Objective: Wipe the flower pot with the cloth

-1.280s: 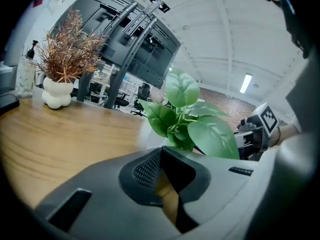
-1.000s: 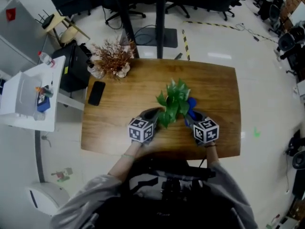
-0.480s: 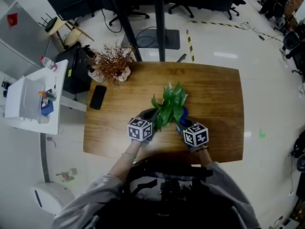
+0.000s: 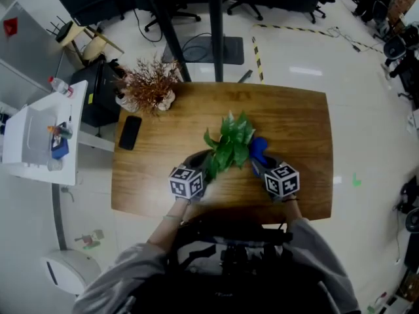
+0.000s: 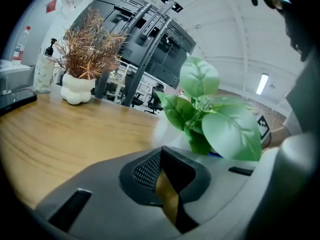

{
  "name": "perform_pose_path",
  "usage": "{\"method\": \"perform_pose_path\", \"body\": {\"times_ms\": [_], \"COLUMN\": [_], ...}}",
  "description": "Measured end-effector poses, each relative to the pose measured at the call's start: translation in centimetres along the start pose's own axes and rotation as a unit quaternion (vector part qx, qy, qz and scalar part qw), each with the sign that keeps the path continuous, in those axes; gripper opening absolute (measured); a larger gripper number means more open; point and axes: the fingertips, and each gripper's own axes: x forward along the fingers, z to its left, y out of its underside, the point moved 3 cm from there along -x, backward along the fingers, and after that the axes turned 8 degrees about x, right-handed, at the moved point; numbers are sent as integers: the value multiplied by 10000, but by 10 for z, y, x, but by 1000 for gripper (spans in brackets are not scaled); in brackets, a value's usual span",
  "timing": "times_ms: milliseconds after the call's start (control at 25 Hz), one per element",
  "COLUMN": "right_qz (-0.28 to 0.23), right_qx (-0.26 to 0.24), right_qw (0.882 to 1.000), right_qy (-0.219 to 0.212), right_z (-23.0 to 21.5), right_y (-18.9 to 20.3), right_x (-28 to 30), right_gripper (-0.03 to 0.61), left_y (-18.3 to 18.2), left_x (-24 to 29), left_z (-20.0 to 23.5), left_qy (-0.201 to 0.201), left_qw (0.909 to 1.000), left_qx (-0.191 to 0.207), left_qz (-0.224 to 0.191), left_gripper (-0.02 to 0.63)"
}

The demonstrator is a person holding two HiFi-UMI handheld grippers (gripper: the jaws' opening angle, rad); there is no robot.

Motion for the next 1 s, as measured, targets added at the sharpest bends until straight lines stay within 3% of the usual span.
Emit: {"method": "perform_pose_path", "body": {"times_ms": [240, 440, 1000], "right_qz": [-233, -173, 434], "right_qx": [-448, -456, -323], "right_qw": [9972, 9965, 9941], "right_qy": [-543, -678, -940], "right_z": [-1, 15, 64], "right_y": [-44, -44, 7], "right_x": [8, 18, 61], "right_gripper": [55, 55, 55], "left_y": [21, 9, -18], "left_x": [-11, 1, 3], "left_z": [-39, -51, 21], "left_qy": [350, 541, -118], "left_qw": [9991, 9982, 9996], "left_qx": [-227, 237, -57], "left_qz": [100, 103, -243], "left_gripper": [5, 5, 5]}}
